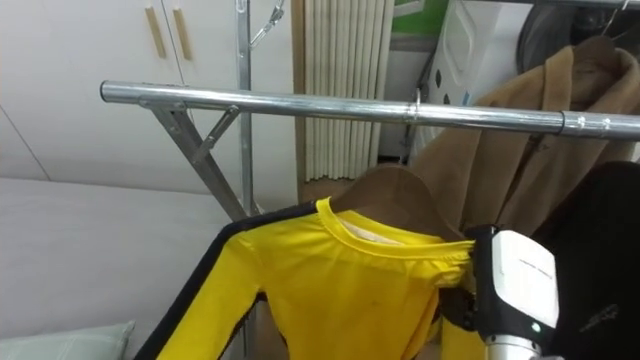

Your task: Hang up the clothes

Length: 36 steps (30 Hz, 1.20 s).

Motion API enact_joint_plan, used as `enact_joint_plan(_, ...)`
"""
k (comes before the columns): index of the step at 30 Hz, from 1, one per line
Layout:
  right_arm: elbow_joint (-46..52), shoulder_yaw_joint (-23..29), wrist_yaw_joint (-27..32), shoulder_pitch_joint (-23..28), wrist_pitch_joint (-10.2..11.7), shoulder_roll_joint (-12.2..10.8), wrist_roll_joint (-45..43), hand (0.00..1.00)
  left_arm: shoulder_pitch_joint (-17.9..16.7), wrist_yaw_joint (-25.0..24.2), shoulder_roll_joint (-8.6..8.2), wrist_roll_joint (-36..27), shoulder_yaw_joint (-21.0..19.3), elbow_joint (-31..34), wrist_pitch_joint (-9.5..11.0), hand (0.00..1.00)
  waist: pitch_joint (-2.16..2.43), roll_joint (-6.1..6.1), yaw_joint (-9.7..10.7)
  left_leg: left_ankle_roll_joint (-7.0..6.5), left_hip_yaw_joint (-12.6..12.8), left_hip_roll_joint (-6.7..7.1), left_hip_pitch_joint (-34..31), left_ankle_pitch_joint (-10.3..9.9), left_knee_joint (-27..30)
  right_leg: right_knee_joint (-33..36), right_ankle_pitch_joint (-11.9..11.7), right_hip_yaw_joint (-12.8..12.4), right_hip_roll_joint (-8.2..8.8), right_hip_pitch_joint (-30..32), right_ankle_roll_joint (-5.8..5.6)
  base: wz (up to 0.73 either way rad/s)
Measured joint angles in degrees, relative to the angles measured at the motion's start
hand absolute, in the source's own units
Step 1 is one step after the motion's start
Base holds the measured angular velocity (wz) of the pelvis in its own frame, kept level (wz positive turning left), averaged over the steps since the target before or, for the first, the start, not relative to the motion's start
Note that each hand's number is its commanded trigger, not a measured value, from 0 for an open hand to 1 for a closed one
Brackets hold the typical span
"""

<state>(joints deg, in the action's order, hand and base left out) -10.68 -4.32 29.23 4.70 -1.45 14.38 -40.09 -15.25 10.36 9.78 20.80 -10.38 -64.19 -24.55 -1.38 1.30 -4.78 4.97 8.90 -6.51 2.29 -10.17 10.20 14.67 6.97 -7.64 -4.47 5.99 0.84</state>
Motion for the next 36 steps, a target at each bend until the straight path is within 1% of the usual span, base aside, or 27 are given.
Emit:
enact_joint_plan(4, 0.0, 1.2, -1.2, -0.2, 0.0, -0.1, 0.0, 1.00, 0.0, 0.0, 0.00, 0.0, -0.3, 0.0, 0.0, 0.00, -0.03, -0.02, 0.0, 0.00, 0.0, 0.02, 0.2, 0.0, -0.4, 0.0, 0.0, -0.2, -0.07, 0.0, 0.00, -0.01)
enact_joint_plan(21, 0.0, 1.4, -2.2, -1.0, 0.0, -0.1, 0.0, 1.00, 0.0, 0.0, 0.00, 0.0, -0.6, 0.0, 0.1, 0.00, -0.15, -0.25, 0.1, 0.01, 0.2, 0.01, 0.4, 0.0, -0.7, -0.1, 0.1, -0.3, -0.15, 0.0, -0.03, 0.00)
enact_joint_plan(36, 0.1, 3.1, -3.5, -1.0, 0.1, -0.1, -0.1, 1.00, 0.0, 0.0, -0.01, 0.0, -0.8, 0.0, 0.4, 0.00, -0.15, -0.34, 0.2, 0.01, 0.3, 0.01, 0.4, 0.0, -0.7, -0.2, 0.1, -0.4, -0.18, 0.0, -0.03, 0.00)
